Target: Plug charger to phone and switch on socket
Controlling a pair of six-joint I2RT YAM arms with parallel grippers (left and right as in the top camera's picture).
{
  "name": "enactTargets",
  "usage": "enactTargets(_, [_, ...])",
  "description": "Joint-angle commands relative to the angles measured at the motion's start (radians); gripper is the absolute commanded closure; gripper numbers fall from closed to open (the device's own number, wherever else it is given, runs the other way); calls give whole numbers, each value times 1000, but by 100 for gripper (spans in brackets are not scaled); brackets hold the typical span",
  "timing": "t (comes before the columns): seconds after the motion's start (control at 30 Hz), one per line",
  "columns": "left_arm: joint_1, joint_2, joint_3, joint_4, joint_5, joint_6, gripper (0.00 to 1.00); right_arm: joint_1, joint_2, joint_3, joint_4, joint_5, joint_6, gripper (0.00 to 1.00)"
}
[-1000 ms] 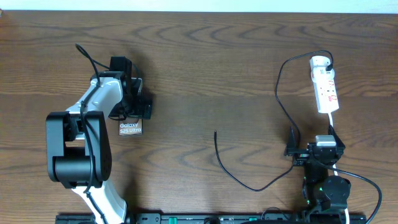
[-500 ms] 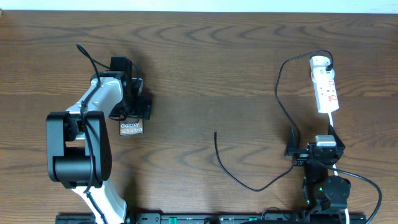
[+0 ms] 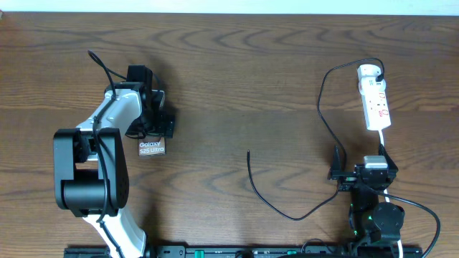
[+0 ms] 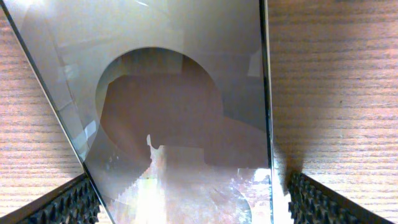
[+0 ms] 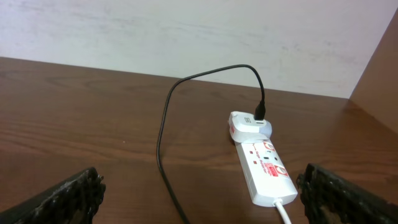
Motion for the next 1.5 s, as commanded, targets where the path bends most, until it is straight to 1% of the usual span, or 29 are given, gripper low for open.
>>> enactTargets(0.0, [-2,13,-24,-13,-21,-40,7,-7,-5,0,-4,7,11,1])
enactTargets(0.07, [-2,13,-24,-13,-21,-75,7,-7,-5,0,-4,7,11,1])
enactTargets(0.3, [-2,13,-24,-11,-21,-106,7,-7,-5,0,-4,7,11,1])
enactTargets(0.63, [-2,13,-24,26,-21,-107,7,-7,-5,0,-4,7,11,1])
enactTargets(1.33, [-2,13,-24,12,-22,-103,7,-7,-5,0,-4,7,11,1])
enactTargets(1.4, [-2,13,-24,13,-21,-103,7,-7,-5,0,-4,7,11,1])
enactTargets(1.47, [-2,13,-24,13,-21,-103,12,-7,-5,0,-4,7,11,1])
